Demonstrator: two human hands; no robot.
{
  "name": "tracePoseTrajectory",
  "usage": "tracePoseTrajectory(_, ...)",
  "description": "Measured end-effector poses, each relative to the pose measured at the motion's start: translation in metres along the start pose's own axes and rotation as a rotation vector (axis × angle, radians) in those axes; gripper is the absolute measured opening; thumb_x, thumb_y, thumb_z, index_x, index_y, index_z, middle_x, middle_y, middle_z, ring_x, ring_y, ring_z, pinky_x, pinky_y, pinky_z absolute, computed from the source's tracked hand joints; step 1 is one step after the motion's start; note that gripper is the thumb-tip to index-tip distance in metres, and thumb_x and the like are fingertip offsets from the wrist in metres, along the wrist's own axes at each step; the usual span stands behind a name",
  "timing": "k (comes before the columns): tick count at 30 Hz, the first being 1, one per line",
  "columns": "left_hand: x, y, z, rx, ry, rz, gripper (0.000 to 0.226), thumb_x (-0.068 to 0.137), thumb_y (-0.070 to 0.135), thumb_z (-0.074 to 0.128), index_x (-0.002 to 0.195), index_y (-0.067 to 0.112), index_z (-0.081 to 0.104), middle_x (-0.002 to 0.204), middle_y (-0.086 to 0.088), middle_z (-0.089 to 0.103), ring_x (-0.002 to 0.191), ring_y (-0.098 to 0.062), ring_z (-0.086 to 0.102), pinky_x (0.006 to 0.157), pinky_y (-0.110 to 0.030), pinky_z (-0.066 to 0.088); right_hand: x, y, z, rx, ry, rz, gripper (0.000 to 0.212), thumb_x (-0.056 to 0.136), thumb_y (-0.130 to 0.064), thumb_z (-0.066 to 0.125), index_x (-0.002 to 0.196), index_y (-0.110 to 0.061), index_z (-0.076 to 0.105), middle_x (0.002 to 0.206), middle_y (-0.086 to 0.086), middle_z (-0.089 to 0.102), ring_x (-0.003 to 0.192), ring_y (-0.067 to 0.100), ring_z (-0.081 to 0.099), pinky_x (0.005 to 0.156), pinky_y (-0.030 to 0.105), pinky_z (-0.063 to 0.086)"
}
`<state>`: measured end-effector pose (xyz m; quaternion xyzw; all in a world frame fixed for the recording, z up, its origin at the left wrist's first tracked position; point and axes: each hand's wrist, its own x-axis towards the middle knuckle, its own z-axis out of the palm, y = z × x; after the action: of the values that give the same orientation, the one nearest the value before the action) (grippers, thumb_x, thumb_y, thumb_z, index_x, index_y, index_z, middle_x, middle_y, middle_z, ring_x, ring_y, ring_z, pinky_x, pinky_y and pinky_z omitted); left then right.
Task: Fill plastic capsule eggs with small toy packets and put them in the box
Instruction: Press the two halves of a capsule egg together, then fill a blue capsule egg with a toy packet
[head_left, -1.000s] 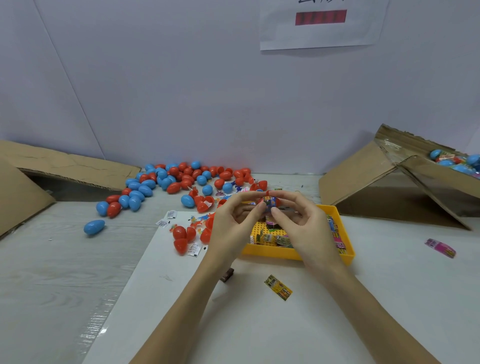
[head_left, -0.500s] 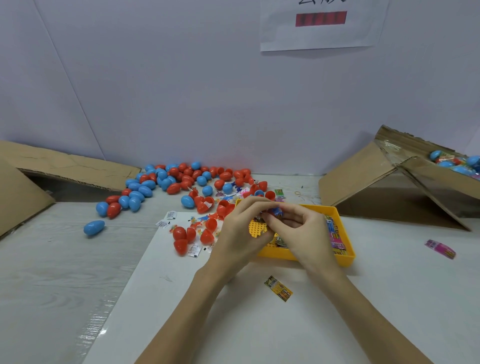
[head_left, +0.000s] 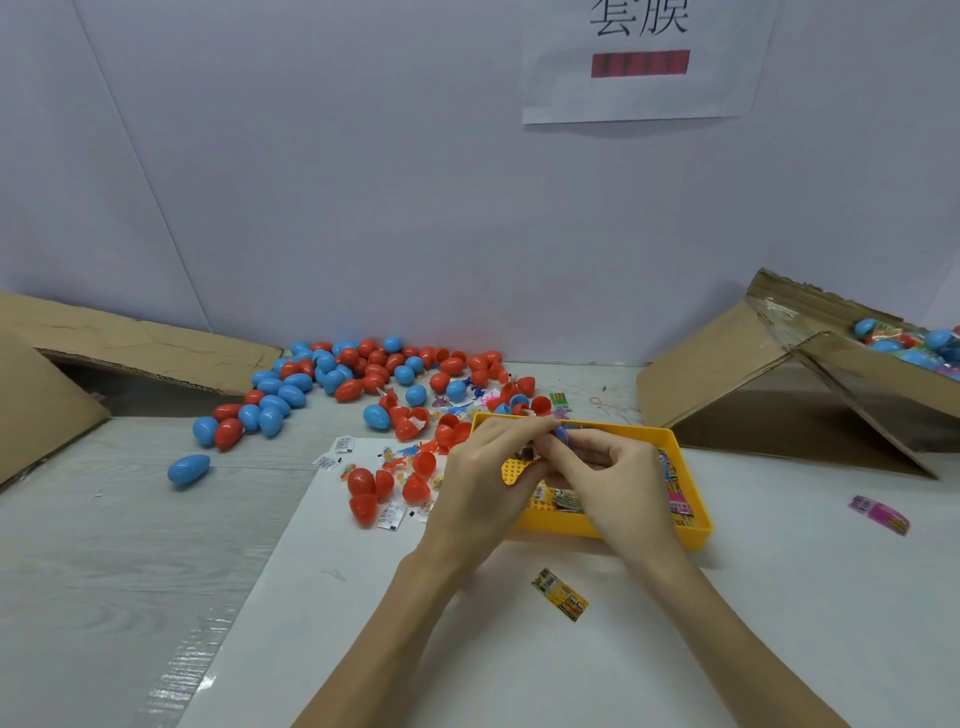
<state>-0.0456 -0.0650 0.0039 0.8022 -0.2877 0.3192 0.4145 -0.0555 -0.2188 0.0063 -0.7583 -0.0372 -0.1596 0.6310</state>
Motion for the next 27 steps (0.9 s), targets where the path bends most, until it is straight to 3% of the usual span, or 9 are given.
tracePoseTrajectory(3,0.001,-0.003,-0.003,-0.028,-0.015,-0.047,0.047,0.086,0.005,0.079,0.130,0.018,0.070,0.120,0.002,0.071,0.111,-0.003,0.064,0.095,-0.014,0.050,0.001,-0.001,-0.005,-0.053,-0.099,-0.019,0.033,0.089,-0.044,0.071,0.112,-0.021,0.078,0.088,-0.010,0.080,0.083,0.009,0.077,0.072,0.026,0.063)
tracePoseTrajectory(7,0.001,-0.009,-0.005,-0.066,-0.026,-0.094,0.046,0.088,0.011,0.078,0.132,0.019,0.068,0.119,0.004,0.072,0.107,-0.004,0.067,0.093,-0.020,0.055,0.006,-0.006,-0.013,0.024,-0.226,0.039,0.012,0.097,-0.028,0.069,0.107,-0.025,0.075,0.091,-0.003,0.080,0.087,0.017,0.078,0.072,0.025,0.062)
tracePoseTrajectory(11,0.000,-0.012,0.001,-0.032,-0.115,-0.108,0.055,0.095,0.012,0.071,0.147,0.020,0.054,0.134,0.005,0.065,0.121,-0.007,0.061,0.101,-0.022,0.051,0.015,-0.008,-0.021,0.133,-0.248,0.231,0.022,0.096,-0.026,0.071,0.109,-0.010,0.078,0.097,0.009,0.080,0.092,0.024,0.078,0.076,0.026,0.062)
tracePoseTrajectory(14,-0.001,-0.020,0.002,0.082,-0.137,-0.154,0.053,0.098,0.023,0.067,0.149,0.021,0.051,0.141,0.006,0.058,0.131,-0.008,0.051,0.109,-0.021,0.043,0.050,-0.027,-0.050,0.606,-0.125,0.348,0.031,0.097,-0.022,0.068,0.117,0.002,0.072,0.104,0.018,0.078,0.092,0.022,0.077,0.075,0.024,0.061)
tracePoseTrajectory(17,-0.002,-0.028,0.001,0.212,-0.142,-0.151,0.040,0.098,0.026,0.067,0.137,0.018,0.062,0.139,0.006,0.057,0.132,-0.010,0.047,0.108,-0.025,0.045,0.095,-0.049,-0.097,1.053,0.165,0.302,0.047,0.101,-0.035,0.059,0.123,0.006,0.061,0.110,0.018,0.076,0.090,0.020,0.078,0.071,0.024,0.061)
tracePoseTrajectory(19,-0.005,-0.031,0.002,0.262,-0.169,-0.163,0.038,0.098,0.028,0.067,0.134,0.018,0.064,0.136,0.006,0.057,0.131,-0.011,0.046,0.104,-0.022,0.042,0.112,-0.052,-0.115,1.020,0.200,0.312,0.055,0.103,-0.045,0.051,0.119,0.007,0.057,0.114,0.020,0.073,0.089,0.020,0.078,0.069,0.025,0.061)
tracePoseTrajectory(23,-0.008,-0.040,0.005,0.307,-0.224,-0.212,0.038,0.099,0.036,0.064,0.133,0.021,0.064,0.136,0.007,0.054,0.130,-0.008,0.041,0.102,-0.019,0.037,0.100,-0.026,-0.103,0.701,0.016,0.412,0.031,0.104,-0.022,0.054,0.116,0.004,0.068,0.102,0.014,0.075,0.081,0.017,0.076,0.064,0.023,0.060)
tracePoseTrajectory(27,-0.008,-0.041,0.003,0.314,-0.232,-0.231,0.036,0.100,0.037,0.062,0.133,0.023,0.064,0.137,0.007,0.053,0.129,-0.009,0.041,0.103,-0.022,0.040,0.059,0.002,-0.056,0.617,-0.159,0.447,0.027,0.103,-0.015,0.057,0.114,0.004,0.073,0.098,0.014,0.076,0.082,0.018,0.075,0.067,0.024,0.061)
